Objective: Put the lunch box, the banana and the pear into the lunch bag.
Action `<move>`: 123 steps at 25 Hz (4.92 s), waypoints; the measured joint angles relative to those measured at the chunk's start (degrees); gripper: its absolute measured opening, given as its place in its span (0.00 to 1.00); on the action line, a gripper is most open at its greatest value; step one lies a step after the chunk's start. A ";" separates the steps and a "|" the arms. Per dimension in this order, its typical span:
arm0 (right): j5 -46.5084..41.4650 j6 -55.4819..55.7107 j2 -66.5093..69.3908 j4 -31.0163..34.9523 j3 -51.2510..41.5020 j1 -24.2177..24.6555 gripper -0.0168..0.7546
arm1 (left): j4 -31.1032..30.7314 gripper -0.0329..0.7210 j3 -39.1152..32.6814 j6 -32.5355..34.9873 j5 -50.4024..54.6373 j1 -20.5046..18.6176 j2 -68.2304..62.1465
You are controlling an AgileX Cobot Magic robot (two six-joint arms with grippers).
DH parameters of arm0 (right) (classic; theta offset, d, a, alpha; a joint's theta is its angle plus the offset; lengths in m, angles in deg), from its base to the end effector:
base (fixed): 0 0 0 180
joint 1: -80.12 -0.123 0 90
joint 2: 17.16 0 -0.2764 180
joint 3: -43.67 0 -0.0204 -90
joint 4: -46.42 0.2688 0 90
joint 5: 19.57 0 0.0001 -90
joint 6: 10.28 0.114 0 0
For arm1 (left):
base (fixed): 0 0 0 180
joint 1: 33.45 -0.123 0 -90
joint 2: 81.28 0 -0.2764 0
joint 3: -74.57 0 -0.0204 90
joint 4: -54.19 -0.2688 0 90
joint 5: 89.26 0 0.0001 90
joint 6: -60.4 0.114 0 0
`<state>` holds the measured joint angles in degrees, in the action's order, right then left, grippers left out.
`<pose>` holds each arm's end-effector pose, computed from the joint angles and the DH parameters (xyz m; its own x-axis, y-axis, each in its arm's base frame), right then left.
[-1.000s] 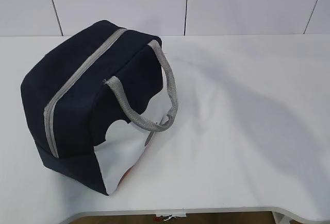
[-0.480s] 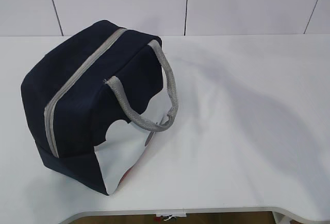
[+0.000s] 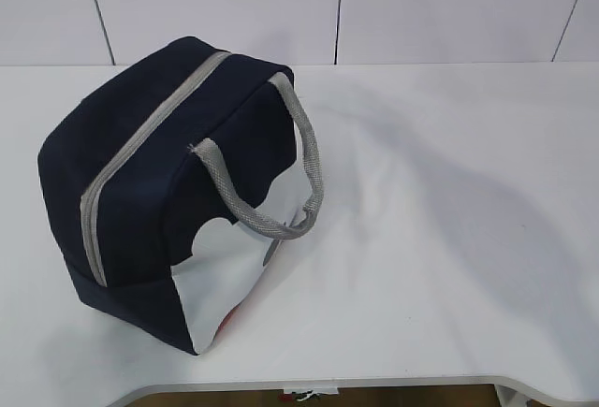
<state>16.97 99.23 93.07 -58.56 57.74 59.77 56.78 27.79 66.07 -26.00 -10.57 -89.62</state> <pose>0.4031 0.2194 0.3465 -0.2894 -0.0907 -0.9529 -0.7948 0.5776 0.1864 0.0310 -0.0181 0.2794 -0.4032 0.2553 -0.8788 0.4543 0.8895 0.0500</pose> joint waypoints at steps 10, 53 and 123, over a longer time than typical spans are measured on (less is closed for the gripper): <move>0.00 0.00 0.00 0.00 0.00 0.04 0.50 | 0.23 0.37 0.00 -0.02 0.00 -24.35 0.00; -7.30 0.32 -1.73 0.00 -2.30 8.60 0.50 | 0.66 0.37 0.00 -0.12 0.00 -18.88 0.00; -28.28 -0.01 -79.02 0.00 -66.02 8.69 0.50 | 0.66 0.36 0.00 -0.12 0.00 -18.88 0.00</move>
<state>-11.31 99.22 14.04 -58.56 -8.28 68.45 57.44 27.79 65.95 -26.00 -29.46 -89.62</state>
